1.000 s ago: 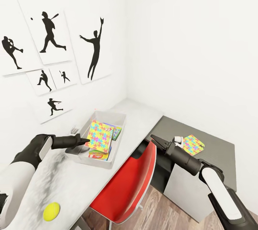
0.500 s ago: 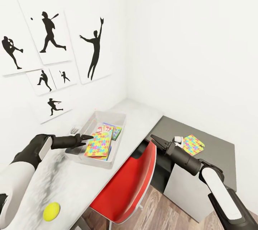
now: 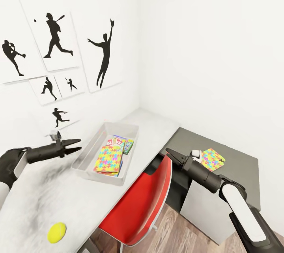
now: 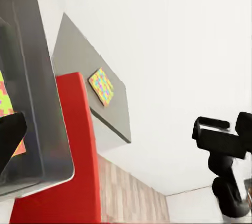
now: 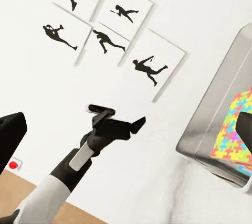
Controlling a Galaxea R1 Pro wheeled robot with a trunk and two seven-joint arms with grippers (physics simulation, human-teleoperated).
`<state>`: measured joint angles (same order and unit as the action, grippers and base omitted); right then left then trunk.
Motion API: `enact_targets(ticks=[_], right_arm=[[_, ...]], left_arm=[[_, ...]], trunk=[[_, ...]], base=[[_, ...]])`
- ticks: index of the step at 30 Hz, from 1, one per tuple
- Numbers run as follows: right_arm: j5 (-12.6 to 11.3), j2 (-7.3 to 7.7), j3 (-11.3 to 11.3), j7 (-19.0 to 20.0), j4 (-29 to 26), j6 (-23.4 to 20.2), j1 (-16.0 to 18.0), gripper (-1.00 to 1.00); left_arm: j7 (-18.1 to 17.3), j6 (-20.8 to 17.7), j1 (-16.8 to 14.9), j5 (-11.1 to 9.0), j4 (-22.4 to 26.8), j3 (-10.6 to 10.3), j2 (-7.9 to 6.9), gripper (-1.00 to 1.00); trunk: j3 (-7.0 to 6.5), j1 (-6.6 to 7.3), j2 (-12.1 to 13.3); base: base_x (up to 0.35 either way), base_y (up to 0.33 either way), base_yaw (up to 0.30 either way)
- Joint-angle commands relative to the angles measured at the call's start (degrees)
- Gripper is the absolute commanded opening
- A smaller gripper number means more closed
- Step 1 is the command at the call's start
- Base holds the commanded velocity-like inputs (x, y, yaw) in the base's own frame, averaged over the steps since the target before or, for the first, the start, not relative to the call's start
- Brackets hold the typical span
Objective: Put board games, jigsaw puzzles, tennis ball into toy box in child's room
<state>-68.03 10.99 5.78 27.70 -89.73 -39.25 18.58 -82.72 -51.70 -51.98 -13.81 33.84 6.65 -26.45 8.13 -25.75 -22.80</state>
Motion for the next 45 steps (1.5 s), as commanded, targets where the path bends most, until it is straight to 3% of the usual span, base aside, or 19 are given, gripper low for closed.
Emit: enact_targets(ticks=[1,2,5,10,14,19,26,45], right_arm=[[-0.26,0.04,0.02,0.05,0.0,-0.21,0.06,1.0],[-0.26,0.04,0.02,0.17,0.0,-0.21,0.06,1.0],[-0.23,0.08,0.02,1.1,0.0,-0.2,0.06,1.0],[-0.17,0.09,0.02,2.05,0.0,-0.08,0.06,1.0],[-0.17,0.09,0.0,2.22,0.0,-0.02,0.06,1.0],[-0.17,0.09,0.02,2.21,0.01,0.03,0.06,1.0],[-0.15,0.09,0.02,2.2,0.08,0.1,0.06,1.0],[-0.08,-0.25,0.11,2.07,0.0,0.22,0.06,1.0]], left_arm=[[-5.15,-0.5,0.43,-0.01,-0.01,0.14,-1.85,1.0],[-6.99,-0.31,1.14,-0.08,-0.01,0.23,-2.99,1.0],[-7.28,0.5,5.17,-0.3,-0.04,0.41,-6.81,1.0],[-7.28,3.51,13.0,-0.51,-0.2,1.17,-9.34,1.0],[-7.28,5.05,15.63,-2.7,-0.2,5.52,-10.25,1.0],[-7.28,5.04,16.2,-3.77,-0.26,7.12,-10.97,1.0],[-7.28,4.05,16.22,-3.93,-0.13,7.36,-13.13,1.0],[-7.28,2.0,16.21,-3.86,0.34,6.8,-13.19,1.0]], trunk=[[0.12,-0.04,-0.12],[0.12,-0.04,-0.12],[0.12,-0.04,-0.12],[0.12,-0.04,-0.12],[-0.03,-0.04,-0.12],[-0.36,-0.04,-0.12],[-0.86,-0.04,-0.12],[-1.66,-0.04,-0.12]], base=[[-0.04,0.0,0.0],[-0.1,0.0,0.0],[-0.166,0.0,0.0],[-0.045,0.0,0.0],[-0.006,0.0,-0.086],[-0.001,0.0,-0.173],[0.0,0.0,-0.187],[0.0,0.0,-0.098]])
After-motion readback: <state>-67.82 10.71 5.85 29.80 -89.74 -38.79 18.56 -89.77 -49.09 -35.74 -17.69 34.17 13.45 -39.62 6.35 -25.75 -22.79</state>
